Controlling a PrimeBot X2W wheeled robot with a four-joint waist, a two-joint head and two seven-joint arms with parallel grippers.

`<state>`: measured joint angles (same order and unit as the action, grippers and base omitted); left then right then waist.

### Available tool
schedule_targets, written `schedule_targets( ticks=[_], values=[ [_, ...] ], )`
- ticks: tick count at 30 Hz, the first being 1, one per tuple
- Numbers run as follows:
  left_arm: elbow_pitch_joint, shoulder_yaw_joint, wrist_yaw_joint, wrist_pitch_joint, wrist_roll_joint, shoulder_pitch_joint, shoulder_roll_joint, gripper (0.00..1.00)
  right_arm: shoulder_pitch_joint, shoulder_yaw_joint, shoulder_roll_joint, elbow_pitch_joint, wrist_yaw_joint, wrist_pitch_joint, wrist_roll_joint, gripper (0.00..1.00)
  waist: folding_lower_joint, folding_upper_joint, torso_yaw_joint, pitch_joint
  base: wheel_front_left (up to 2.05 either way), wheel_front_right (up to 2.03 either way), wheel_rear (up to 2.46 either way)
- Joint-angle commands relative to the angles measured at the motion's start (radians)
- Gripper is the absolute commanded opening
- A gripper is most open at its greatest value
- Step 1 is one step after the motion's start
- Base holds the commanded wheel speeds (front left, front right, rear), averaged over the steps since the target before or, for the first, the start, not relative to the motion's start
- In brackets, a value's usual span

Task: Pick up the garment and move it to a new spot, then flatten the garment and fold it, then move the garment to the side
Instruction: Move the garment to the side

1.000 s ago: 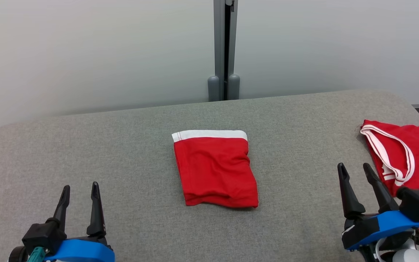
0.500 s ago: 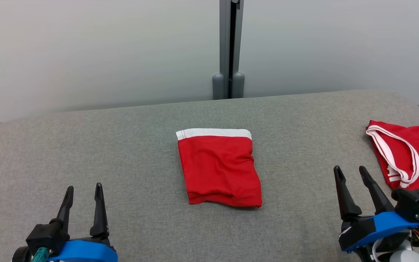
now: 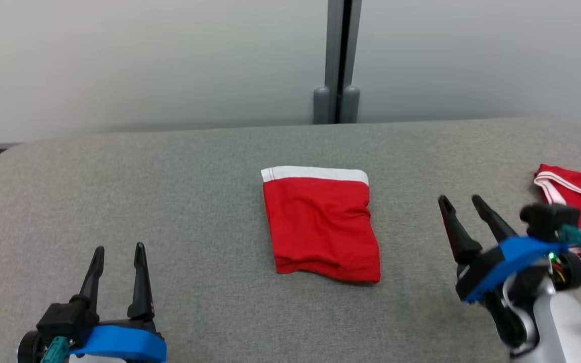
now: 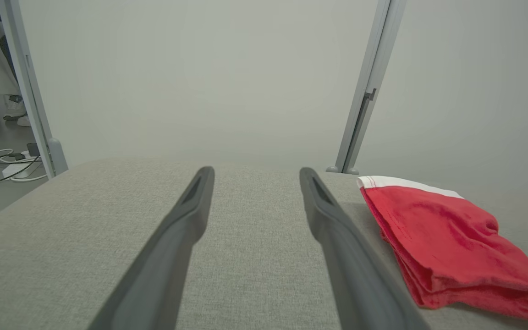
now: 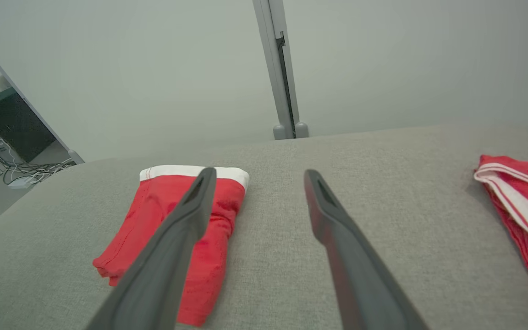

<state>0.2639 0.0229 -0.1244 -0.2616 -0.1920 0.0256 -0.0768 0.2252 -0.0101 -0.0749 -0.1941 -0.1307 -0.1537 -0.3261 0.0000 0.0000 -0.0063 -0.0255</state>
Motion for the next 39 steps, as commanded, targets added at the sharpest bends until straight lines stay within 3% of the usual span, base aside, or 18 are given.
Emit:
schedule_targets(
  ticks=[1, 7, 11, 17, 26, 27, 28, 29, 34, 39],
  values=[
    [-0.006, 0.001, -0.008, -0.004, 0.007, 0.018, -0.001, 1.00, 0.025, -0.003, 0.000, -0.011, 0.000, -0.019, -0.005, 1.00, 0.0000, 0.0000, 0.020, -0.023, 0.00, 0.00, 0.00],
    [-0.020, -0.017, -0.009, -0.004, 0.003, 0.055, 0.004, 1.00, 0.187, -0.021, 0.019, -0.176, 0.000, -0.219, -0.018, 1.00, 0.0000, 0.0000, 0.069, -0.080, 0.00, 0.00, 0.00],
    [-0.028, -0.029, -0.009, -0.004, 0.003, 0.076, 0.005, 1.00, 0.281, -0.055, 0.024, -0.320, 0.000, -0.272, -0.042, 1.00, 0.0000, 0.0000, 0.098, -0.111, 0.00, 0.00, 0.00],
    [-0.033, -0.058, -0.009, -0.004, -0.009, 0.104, 0.010, 1.00, 0.377, -0.032, 0.023, -0.549, 0.000, -0.217, -0.156, 1.00, 0.0000, 0.0000, 0.137, -0.130, 0.00, 0.00, 0.00],
    [-0.035, -0.077, -0.009, -0.004, -0.012, 0.104, 0.009, 1.00, 0.459, 0.050, 0.024, -0.824, 0.000, -0.158, -0.119, 1.00, 0.0000, 0.0000, 0.153, -0.129, 0.00, 0.00, 0.00],
    [-0.036, -0.078, -0.009, -0.004, -0.013, 0.103, 0.009, 1.00, 0.467, 0.062, 0.024, -0.841, 0.000, -0.159, -0.122, 0.81, 0.0000, 0.0000, 0.152, -0.132, 0.00, 0.00, 0.00],
    [-0.037, -0.077, -0.009, -0.004, -0.014, 0.101, 0.010, 1.00, 0.477, 0.080, 0.024, -0.855, 0.000, -0.161, -0.123, 0.48, 0.0000, 0.0000, 0.149, -0.134, 0.00, 0.00, 0.00],
    [-0.039, -0.078, -0.009, -0.004, -0.016, 0.100, 0.010, 1.00, 0.488, 0.106, 0.024, -0.860, 0.000, -0.158, -0.111, 0.00, 0.0000, 0.0000, 0.146, -0.135, 0.00, 0.00, 0.00],
    [-0.049, -0.081, -0.009, -0.004, -0.017, 0.094, 0.013, 1.00, 0.558, 0.219, 0.014, -0.849, 0.000, -0.141, -0.010, 0.00, 0.0000, 0.0000, 0.115, -0.141, 0.00, 0.00, 0.00],
    [-0.059, -0.077, -0.009, -0.004, -0.019, 0.091, 0.015, 1.00, 0.614, 0.396, -0.021, -0.774, 0.000, -0.218, 0.049, 0.00, 0.0000, 0.0000, 0.052, -0.146, 0.00, 0.00, 0.00]
  ],
)
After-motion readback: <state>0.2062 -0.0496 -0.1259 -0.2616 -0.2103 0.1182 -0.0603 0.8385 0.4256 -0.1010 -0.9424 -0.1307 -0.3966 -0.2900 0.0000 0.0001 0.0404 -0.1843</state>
